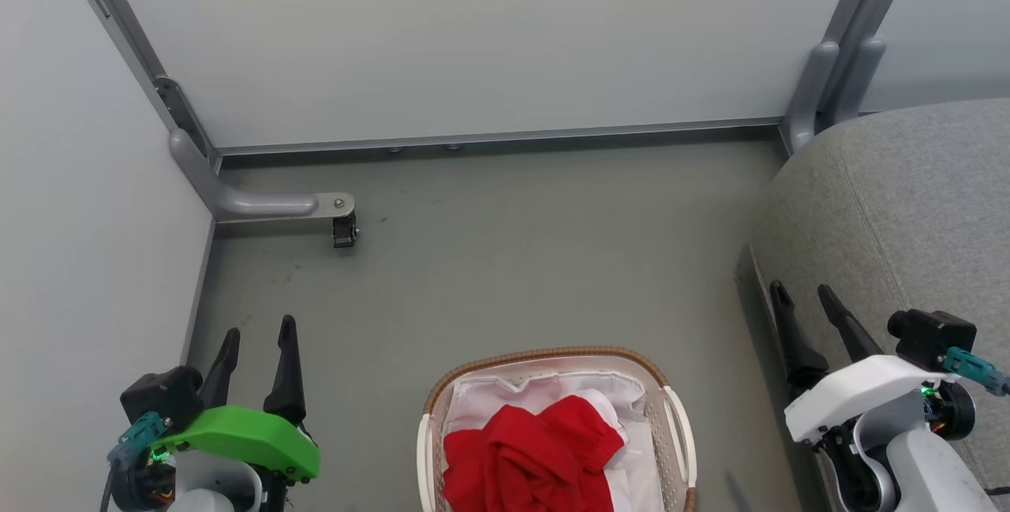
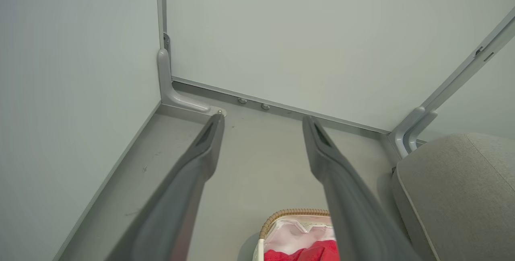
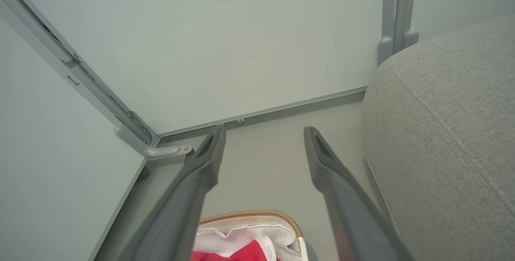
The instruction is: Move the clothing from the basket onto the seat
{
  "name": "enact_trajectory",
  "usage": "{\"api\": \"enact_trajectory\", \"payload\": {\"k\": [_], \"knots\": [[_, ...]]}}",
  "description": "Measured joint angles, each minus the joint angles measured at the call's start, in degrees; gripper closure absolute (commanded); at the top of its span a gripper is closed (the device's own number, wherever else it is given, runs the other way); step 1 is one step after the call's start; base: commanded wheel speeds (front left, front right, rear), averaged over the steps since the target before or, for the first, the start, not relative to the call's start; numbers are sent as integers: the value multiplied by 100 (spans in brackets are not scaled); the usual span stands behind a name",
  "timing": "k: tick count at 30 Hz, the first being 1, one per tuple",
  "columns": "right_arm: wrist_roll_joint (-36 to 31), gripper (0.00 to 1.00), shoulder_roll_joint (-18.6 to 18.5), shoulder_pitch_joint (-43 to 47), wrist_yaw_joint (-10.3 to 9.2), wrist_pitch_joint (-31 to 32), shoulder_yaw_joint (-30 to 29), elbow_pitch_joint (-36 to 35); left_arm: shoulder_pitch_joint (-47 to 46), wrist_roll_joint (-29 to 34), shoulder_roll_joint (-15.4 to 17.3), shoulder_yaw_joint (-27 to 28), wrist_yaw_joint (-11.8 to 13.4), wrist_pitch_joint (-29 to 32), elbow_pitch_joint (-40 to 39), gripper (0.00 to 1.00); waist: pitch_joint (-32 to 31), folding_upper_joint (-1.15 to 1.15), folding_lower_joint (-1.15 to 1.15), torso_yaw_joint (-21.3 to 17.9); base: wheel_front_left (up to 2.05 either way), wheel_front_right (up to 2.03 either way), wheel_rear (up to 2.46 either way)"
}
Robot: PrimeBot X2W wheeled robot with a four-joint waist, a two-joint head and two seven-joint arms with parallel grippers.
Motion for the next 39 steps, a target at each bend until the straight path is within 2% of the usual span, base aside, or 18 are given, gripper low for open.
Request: {"api": "enact_trajectory", "payload": {"k": [18,25,31,39], "knots": [[-935,0,54,43,0,-246,-137,278,70,948,-2,-98,3,-245,62,0,-4,0,0,-4,0,0,0],[-1246,0,58,-179,0,-341,-154,269,-133,1235,-175,-223,-163,-338,198,0,311,0,0,-50,0,0,0],[-1528,0,45,-508,1,-401,-85,182,-608,1499,-342,-680,-327,-403,571,0,758,0,0,-151,0,0,0],[-1951,0,81,-990,2,-508,60,-19,-1522,1586,-433,-1948,-379,-505,1641,0,1639,0,0,-425,0,0,0]]}}
